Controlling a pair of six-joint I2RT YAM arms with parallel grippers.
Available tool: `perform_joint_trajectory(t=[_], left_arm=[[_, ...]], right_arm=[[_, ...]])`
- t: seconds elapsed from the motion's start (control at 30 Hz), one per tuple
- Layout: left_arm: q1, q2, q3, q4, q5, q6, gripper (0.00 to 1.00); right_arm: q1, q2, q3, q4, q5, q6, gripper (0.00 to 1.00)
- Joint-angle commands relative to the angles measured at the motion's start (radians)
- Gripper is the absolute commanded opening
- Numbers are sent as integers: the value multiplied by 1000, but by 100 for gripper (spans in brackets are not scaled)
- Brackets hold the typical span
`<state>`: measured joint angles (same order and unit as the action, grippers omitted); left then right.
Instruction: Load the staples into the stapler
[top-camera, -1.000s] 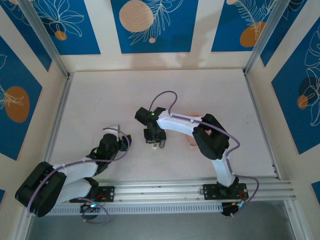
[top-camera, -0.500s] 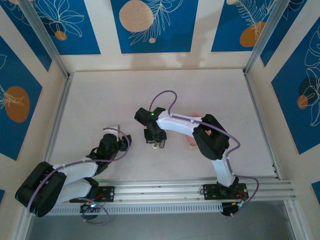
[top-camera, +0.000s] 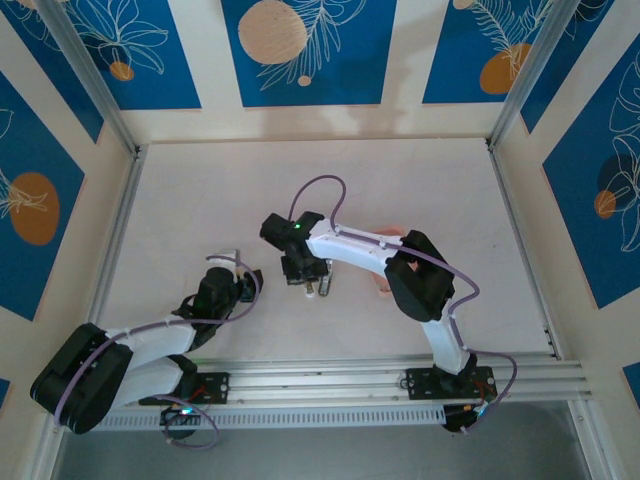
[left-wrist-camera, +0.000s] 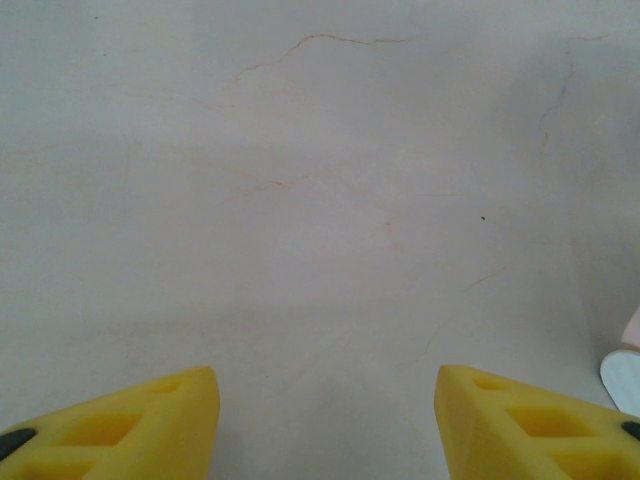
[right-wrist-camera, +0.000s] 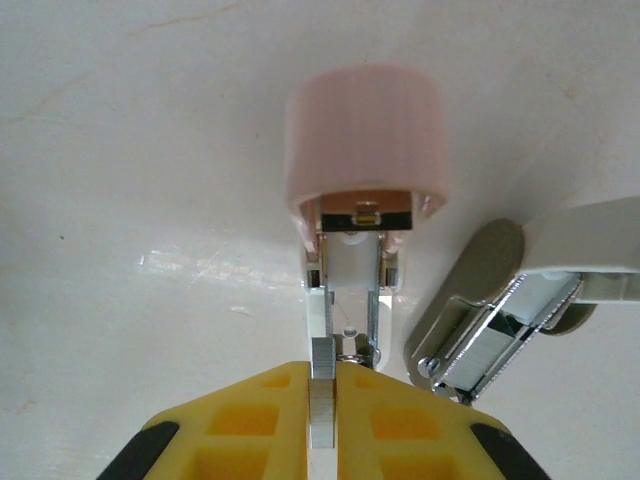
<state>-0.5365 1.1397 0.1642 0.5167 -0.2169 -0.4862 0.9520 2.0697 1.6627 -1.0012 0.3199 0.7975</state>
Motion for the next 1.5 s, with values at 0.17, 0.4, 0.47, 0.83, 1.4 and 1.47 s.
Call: perform_joint_trajectory(t=[0.17,0.4,0.47,0.83,1.4,1.47], left_arm=[[13,-12,-3,23,25,29,60],[13,-8,-2,37,31,29,60],[12,-8,-1,38,33,29,60],[13,-8,3,32,42,34,60],[13,5,13,23,54,35,60],[12,6,12,23,56,35,60]], right_arm=[[2,-81,-79,-162,99,28,13],[2,-88,-171,-329,192,77,13],[6,-78,-189,-343,209,89,13],[43,-7,-201,-337,261,134,14],[92,32,-221,-286,263,176,14],[98,35,-220,-284,261,181,14]])
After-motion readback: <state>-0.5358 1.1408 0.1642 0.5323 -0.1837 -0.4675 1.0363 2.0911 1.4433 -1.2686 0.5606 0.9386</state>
